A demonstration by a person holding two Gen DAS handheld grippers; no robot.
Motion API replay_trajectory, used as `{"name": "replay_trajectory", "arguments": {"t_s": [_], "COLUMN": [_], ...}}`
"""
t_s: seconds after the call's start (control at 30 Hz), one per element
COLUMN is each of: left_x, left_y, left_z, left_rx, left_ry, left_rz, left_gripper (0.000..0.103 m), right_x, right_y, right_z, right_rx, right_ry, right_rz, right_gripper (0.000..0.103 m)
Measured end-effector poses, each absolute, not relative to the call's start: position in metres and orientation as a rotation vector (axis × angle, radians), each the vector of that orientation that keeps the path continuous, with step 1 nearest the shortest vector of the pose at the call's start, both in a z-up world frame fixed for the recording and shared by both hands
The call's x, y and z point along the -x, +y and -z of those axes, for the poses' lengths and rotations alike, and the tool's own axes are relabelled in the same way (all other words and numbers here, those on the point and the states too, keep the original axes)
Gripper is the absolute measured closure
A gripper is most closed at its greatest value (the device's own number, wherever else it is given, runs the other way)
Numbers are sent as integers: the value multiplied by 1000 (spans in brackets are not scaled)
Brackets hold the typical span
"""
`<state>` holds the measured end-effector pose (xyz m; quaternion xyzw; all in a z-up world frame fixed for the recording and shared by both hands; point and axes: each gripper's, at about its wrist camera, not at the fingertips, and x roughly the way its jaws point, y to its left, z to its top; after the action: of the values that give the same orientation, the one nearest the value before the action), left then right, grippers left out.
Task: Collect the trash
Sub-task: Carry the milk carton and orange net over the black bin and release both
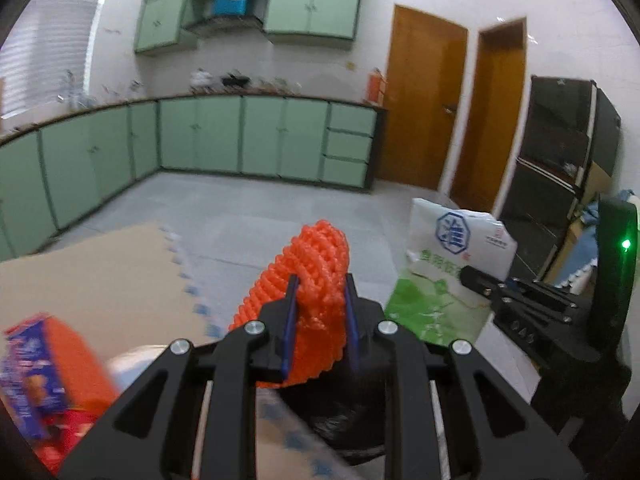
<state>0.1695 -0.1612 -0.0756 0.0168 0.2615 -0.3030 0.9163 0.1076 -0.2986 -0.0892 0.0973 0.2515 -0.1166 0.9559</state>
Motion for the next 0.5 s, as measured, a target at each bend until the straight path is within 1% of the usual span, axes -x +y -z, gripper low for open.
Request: {"name": "replay_trajectory", "arguments": {"t_s": [0.27, 0.37, 0.43, 0.5], "left_x": [-216, -227, -226, -226], "left_y": [-223, -234, -233, -236], "left_z": [139, 155, 157, 157], "left_rx": [-51, -62, -67, -77], "left_ry": [661, 686, 699, 695], "left_rz": [699, 699, 693, 690], "left_gripper": [81, 73, 64, 60], "right_x": [-132, -142, -146, -148], "right_y": [-351, -361, -369, -374], "right_z": [137, 149, 157, 161], "right_rx": [-273, -277, -282, -280], "right_ry": [602, 632, 650, 657], "right_rz": [268, 268, 273, 283], "right_gripper": [97, 96, 94, 90]}}
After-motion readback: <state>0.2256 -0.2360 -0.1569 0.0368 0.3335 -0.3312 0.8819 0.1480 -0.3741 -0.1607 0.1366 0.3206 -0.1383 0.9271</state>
